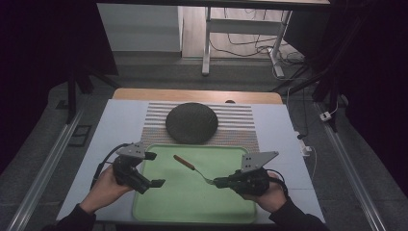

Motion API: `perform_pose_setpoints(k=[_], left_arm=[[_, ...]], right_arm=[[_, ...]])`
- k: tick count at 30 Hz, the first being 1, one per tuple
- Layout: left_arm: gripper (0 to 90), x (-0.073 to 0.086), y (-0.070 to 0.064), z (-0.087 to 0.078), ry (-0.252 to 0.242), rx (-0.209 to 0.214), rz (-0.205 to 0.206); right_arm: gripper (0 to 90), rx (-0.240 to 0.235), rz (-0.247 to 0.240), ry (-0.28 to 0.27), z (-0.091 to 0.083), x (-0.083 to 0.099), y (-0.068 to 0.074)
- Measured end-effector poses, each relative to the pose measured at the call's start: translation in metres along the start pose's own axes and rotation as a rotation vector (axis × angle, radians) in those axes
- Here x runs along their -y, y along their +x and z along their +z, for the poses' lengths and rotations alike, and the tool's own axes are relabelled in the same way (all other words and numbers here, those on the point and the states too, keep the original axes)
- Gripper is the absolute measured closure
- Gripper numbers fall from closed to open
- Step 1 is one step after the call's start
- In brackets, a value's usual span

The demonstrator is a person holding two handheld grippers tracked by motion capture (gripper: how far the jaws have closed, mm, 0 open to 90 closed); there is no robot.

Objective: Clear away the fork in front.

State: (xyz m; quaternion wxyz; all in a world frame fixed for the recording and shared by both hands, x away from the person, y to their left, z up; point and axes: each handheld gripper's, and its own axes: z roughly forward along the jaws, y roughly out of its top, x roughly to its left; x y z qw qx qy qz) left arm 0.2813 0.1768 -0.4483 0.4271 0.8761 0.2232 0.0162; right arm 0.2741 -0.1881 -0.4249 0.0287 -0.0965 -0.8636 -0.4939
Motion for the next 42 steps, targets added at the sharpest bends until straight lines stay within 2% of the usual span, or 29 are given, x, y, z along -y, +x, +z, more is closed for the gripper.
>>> perform_pose_setpoints(k=[3,7,12,15,16,18,19,20,22,23,28,30,31,38,42], left_arm=[[0.0,-0.006,0.0,0.01,0.02,0.029,0.038],[0.7,-0.012,-0.002,0.022,0.054,0.048,0.097],[7.8,-0.017,-0.006,0.033,0.109,0.067,0.202],[14.8,-0.017,-0.01,0.037,0.138,0.082,0.26],[21.1,-0.017,-0.011,0.038,0.148,0.089,0.279],[24.2,-0.017,-0.013,0.04,0.169,0.096,0.314],[30.8,-0.018,-0.013,0.041,0.184,0.098,0.336],[30.8,-0.017,-0.014,0.042,0.187,0.1,0.342],[36.8,-0.017,-0.015,0.043,0.199,0.094,0.368],[38.6,-0.018,-0.015,0.043,0.204,0.105,0.382],[57.4,-0.019,-0.019,0.044,0.206,0.136,0.44],[61.0,-0.02,-0.021,0.045,0.21,0.149,0.463],[67.7,-0.02,-0.022,0.045,0.207,0.156,0.463],[73.2,-0.019,-0.027,0.05,0.253,0.199,0.523],[75.6,-0.018,-0.031,0.051,0.268,0.2,0.543]], right_arm=[[90.0,-0.045,-0.012,0.0,0.002,-0.002,0.003],[90.0,-0.101,-0.025,0.002,0.006,-0.004,0.007],[90.0,-0.154,-0.047,0.018,0.011,-0.007,0.01],[90.0,-0.179,-0.055,0.026,0.013,-0.007,0.012],[90.0,-0.194,-0.063,0.032,0.014,-0.008,0.013],[90.0,-0.199,-0.068,0.033,0.014,-0.008,0.014],[90.0,-0.209,-0.072,0.034,0.014,-0.009,0.014],[90.0,-0.209,-0.072,0.034,0.014,-0.009,0.014],[90.0,-0.222,-0.088,0.041,0.014,-0.01,0.015],[90.0,-0.229,-0.096,0.04,0.014,-0.011,0.015],[90.0,-0.236,-0.121,0.062,0.013,-0.013,0.015],[90.0,-0.242,-0.13,0.069,0.012,-0.014,0.015],[90.0,-0.248,-0.134,0.076,0.012,-0.014,0.015],[90.0,-0.279,-0.131,0.097,0.014,-0.011,0.013],[89.0,-0.279,-0.125,0.093,0.014,-0.009,0.01]])
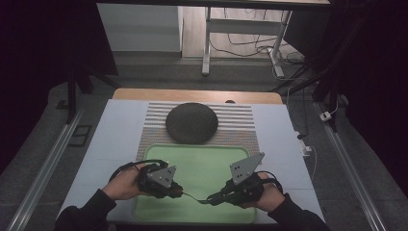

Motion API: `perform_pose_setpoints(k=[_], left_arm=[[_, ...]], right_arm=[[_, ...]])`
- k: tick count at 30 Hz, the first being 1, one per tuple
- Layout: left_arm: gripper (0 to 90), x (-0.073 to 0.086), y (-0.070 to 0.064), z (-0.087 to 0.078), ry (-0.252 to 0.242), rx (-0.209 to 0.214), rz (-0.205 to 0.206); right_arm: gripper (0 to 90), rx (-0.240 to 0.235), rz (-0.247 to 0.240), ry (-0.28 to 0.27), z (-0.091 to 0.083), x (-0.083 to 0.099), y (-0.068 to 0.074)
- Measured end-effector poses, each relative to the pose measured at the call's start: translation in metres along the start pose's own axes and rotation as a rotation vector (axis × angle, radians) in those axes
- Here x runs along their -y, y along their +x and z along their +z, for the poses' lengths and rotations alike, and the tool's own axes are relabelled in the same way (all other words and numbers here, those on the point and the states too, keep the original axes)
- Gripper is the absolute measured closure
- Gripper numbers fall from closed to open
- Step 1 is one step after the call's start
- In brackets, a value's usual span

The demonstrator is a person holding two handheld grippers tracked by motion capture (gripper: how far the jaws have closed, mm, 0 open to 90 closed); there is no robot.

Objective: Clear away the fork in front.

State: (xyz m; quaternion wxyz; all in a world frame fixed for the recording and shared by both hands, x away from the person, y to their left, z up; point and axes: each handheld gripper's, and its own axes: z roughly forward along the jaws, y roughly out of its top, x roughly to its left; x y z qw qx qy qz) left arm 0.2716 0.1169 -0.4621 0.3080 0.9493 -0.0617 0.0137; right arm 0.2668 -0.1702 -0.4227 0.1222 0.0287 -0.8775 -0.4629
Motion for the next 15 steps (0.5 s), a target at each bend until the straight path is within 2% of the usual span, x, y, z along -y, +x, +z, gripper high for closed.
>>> perform_pose_setpoints(k=[2,3,5,6,7,8,9,11,12,13,15], left_arm=[[77.6,0.0,-0.001,0.001,0.006,0.006,0.003],[78.7,0.0,-0.001,0.001,0.012,0.009,0.004],[79.3,0.001,0.0,0.001,0.003,0.01,-0.033],[79.3,0.001,0.001,0.001,0.003,0.006,-0.052],[79.3,0.001,0.002,0.0,0.003,0.005,-0.07],[79.3,0.002,0.003,0.0,0.0,0.006,-0.093],[79.3,0.002,0.004,-0.001,-0.002,0.006,-0.108],[79.3,0.003,0.005,-0.002,0.003,0.002,-0.141],[79.3,0.004,0.006,-0.002,0.006,0.003,-0.162],[79.3,0.004,0.005,-0.002,0.002,-0.001,-0.191],[79.3,0.005,0.006,-0.003,0.015,-0.009,-0.233]], right_arm=[[86.1,0.028,0.008,0.002,-0.002,0.002,-0.002],[84.1,0.058,0.013,-0.002,-0.003,0.003,-0.003],[79.2,0.114,0.041,-0.022,-0.007,0.007,-0.008],[79.2,0.114,0.041,-0.022,-0.007,0.007,-0.008],[76.3,0.131,0.045,-0.024,-0.007,0.008,-0.009],[71.1,0.169,0.048,-0.026,-0.007,0.009,-0.009],[71.1,0.169,0.048,-0.026,-0.007,0.009,-0.009],[66.0,0.199,0.053,-0.033,-0.007,0.01,-0.009],[61.2,0.242,0.06,-0.026,-0.008,0.011,-0.009],[61.2,0.242,0.06,-0.026,-0.008,0.011,-0.009],[55.6,0.294,0.067,-0.021,-0.009,0.012,-0.008]])
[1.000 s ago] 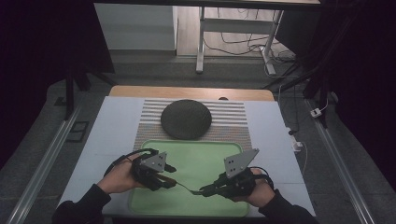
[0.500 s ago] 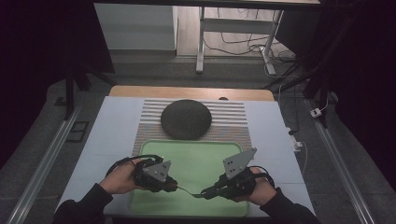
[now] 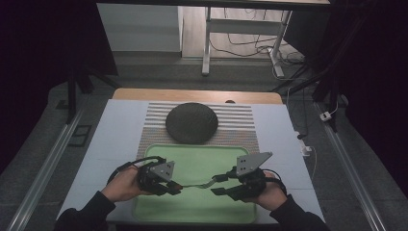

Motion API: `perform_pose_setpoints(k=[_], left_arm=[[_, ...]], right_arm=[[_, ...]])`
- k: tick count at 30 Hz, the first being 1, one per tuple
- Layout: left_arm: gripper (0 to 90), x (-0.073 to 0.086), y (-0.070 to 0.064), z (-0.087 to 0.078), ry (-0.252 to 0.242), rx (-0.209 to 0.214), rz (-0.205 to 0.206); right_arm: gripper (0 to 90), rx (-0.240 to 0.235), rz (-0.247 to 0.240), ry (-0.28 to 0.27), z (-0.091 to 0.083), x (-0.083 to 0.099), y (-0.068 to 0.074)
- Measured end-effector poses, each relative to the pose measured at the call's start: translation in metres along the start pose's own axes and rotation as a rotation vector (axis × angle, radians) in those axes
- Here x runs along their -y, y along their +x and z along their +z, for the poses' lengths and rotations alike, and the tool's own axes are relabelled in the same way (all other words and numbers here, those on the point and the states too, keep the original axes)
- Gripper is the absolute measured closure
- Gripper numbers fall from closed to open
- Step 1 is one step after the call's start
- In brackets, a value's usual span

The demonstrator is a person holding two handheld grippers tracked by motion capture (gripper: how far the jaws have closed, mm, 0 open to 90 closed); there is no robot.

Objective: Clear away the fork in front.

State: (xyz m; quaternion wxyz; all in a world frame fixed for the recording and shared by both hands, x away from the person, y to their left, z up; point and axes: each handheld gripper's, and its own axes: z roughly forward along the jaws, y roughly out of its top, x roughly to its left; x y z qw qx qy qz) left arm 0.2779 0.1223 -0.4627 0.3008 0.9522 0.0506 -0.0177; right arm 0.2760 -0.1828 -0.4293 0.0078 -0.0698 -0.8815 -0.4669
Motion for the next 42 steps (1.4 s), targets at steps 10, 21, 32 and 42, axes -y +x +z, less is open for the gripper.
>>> perform_pose_setpoints(k=[10,21,32,42], left_arm=[[79.2,0.009,-0.002,-0.004,0.039,-0.064,-0.205],[79.2,0.016,-0.009,-0.009,0.068,-0.139,-0.398],[79.1,0.034,-0.013,-0.003,0.086,-0.221,-0.647],[79.0,0.044,-0.002,0.01,0.13,-0.252,-0.846]], right_arm=[[37.4,0.212,0.061,-0.004,-0.009,0.013,0.005],[20.4,0.404,0.149,0.005,-0.028,0.029,0.019],[17.2,0.552,0.241,0.002,-0.058,0.051,0.028],[17.2,0.593,0.274,0.023,-0.066,0.062,0.033]])
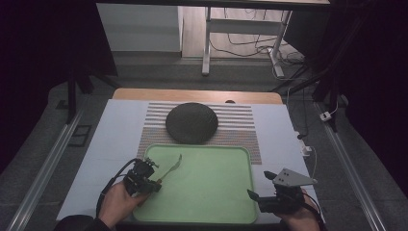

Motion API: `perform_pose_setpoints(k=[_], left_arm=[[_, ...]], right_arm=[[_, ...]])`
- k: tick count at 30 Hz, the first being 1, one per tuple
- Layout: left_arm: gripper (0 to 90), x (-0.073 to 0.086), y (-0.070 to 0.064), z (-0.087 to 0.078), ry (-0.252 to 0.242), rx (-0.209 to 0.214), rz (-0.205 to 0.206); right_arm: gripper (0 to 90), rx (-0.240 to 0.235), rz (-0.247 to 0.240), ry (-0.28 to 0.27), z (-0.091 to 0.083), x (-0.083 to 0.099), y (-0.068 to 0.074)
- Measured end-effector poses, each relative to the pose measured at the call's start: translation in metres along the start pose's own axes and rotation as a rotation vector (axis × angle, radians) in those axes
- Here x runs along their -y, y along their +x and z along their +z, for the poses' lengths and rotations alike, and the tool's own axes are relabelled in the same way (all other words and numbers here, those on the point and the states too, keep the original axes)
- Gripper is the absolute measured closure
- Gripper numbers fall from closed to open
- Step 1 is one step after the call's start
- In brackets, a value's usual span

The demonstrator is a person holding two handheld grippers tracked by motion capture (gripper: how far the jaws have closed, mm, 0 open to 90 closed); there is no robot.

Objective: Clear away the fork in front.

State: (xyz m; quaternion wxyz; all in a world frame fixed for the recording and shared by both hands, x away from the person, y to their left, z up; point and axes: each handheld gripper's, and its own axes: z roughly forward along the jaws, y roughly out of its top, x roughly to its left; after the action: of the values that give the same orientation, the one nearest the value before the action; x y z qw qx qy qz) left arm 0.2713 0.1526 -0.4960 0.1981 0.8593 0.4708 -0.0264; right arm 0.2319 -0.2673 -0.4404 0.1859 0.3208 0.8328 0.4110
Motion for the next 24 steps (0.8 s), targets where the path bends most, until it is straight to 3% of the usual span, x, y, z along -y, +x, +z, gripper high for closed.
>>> perform_pose_setpoints(k=[9,15,18,24], left_arm=[[78.6,-0.005,0.004,0.009,0.026,-0.042,-0.034],[77.2,-0.005,0.008,0.01,0.035,-0.027,-0.049],[73.9,-0.005,0.009,0.006,0.014,-0.005,-0.043],[73.7,-0.01,0.013,-0.009,-0.084,0.028,-0.015]], right_arm=[[14.8,0.034,0.046,0.022,-0.005,0.009,-0.006],[13.5,0.048,0.069,0.036,-0.008,0.014,-0.008],[11.0,0.044,0.094,0.05,-0.009,0.017,-0.01],[7.9,0.049,0.113,0.057,-0.011,0.018,-0.011]])
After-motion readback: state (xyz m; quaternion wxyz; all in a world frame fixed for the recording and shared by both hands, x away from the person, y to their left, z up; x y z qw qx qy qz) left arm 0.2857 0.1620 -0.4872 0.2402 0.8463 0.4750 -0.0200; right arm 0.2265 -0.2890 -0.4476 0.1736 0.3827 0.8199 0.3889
